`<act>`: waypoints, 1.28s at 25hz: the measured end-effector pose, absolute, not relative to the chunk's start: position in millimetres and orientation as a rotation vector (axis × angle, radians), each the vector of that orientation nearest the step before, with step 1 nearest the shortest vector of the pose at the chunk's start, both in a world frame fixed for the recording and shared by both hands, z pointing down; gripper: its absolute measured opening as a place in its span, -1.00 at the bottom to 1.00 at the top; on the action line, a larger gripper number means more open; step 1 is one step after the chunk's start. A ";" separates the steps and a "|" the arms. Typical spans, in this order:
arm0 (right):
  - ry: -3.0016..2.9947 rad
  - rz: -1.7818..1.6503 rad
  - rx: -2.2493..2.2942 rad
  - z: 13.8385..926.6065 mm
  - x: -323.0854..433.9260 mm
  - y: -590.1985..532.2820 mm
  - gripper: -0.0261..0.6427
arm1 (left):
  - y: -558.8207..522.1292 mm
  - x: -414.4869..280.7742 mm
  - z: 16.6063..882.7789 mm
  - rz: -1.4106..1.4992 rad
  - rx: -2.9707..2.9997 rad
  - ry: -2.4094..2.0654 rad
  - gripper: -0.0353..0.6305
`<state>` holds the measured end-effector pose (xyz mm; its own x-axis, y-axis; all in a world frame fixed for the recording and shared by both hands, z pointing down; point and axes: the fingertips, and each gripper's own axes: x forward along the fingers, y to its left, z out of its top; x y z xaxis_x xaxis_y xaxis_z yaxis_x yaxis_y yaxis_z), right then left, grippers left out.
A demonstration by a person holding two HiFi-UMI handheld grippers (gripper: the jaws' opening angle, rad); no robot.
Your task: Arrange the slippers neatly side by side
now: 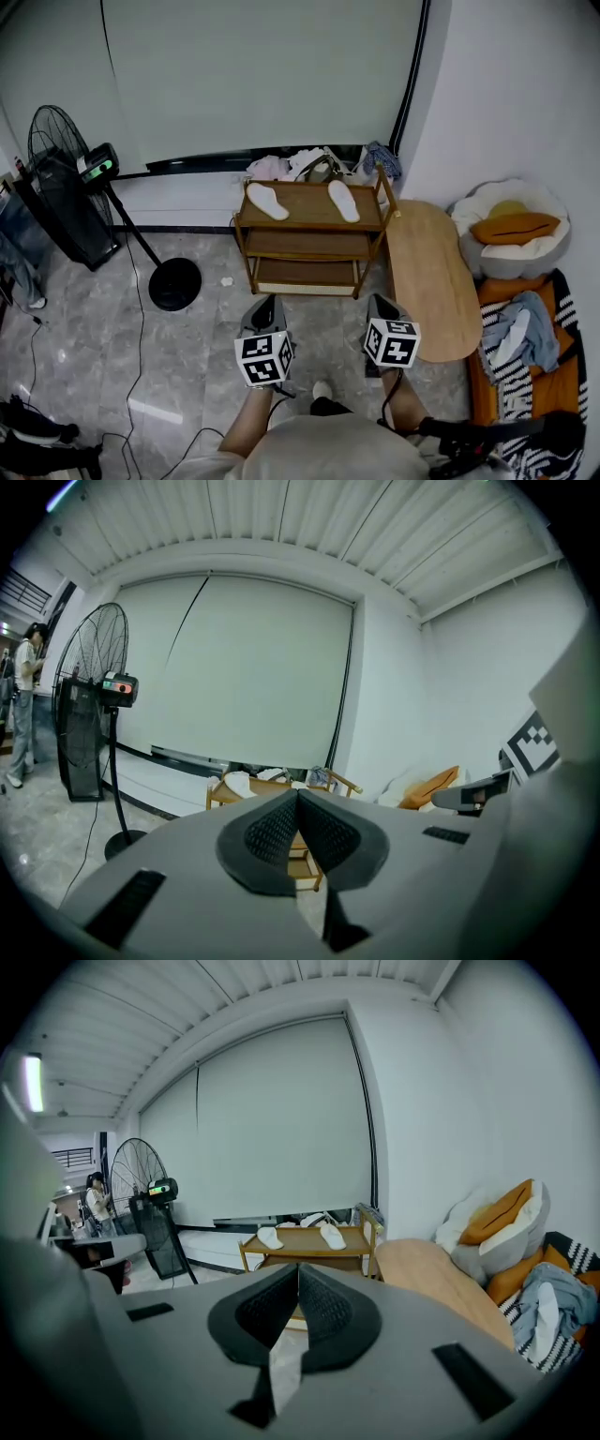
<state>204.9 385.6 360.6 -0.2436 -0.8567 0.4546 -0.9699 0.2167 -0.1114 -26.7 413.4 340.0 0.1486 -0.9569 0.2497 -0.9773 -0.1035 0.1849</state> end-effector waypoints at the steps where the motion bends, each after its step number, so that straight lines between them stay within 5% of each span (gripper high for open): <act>1: -2.206 0.543 1.706 359.7 205.3 376.4 -0.82 | 404.8 -26.6 337.7 0.093 2.127 -1.877 -0.84; 32: -2.218 0.685 1.620 388.2 235.7 197.4 -0.82 | 231.8 -8.2 349.3 0.233 2.075 -1.972 -0.84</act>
